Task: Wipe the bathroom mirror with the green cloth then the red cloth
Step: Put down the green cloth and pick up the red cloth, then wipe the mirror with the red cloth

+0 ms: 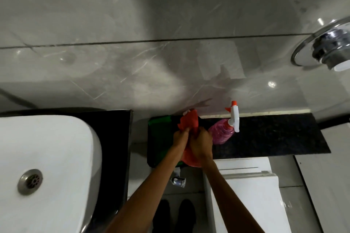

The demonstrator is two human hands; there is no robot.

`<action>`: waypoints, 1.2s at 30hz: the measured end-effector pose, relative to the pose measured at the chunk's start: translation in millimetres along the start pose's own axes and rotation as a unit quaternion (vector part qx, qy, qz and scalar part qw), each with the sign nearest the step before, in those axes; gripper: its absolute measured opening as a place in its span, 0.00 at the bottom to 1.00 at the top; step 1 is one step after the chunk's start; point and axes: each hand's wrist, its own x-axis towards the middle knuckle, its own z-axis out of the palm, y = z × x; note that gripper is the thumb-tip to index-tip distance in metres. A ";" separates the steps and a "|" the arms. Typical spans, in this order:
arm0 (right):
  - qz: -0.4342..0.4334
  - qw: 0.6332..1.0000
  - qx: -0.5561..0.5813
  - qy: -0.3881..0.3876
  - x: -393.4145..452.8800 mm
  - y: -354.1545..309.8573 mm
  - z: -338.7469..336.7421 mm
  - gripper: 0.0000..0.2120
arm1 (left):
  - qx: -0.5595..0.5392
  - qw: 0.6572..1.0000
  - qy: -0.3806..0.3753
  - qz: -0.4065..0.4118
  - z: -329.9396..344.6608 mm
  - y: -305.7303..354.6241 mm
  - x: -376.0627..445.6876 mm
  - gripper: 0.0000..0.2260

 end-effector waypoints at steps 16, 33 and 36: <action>-0.394 0.884 0.250 0.013 -200.2 -320.9 -118.1 0.16 | -0.114 0.854 0.026 0.507 -175.1 251.0 -308.5 0.08; -0.581 0.652 0.104 0.476 -305.8 -655.0 -157.7 0.24 | 0.011 0.567 0.125 0.814 -298.3 522.0 -511.0 0.08; -0.600 0.585 -0.115 0.533 -281.7 -665.1 -147.3 0.38 | 0.050 0.542 0.171 0.821 -315.8 532.5 -495.4 0.11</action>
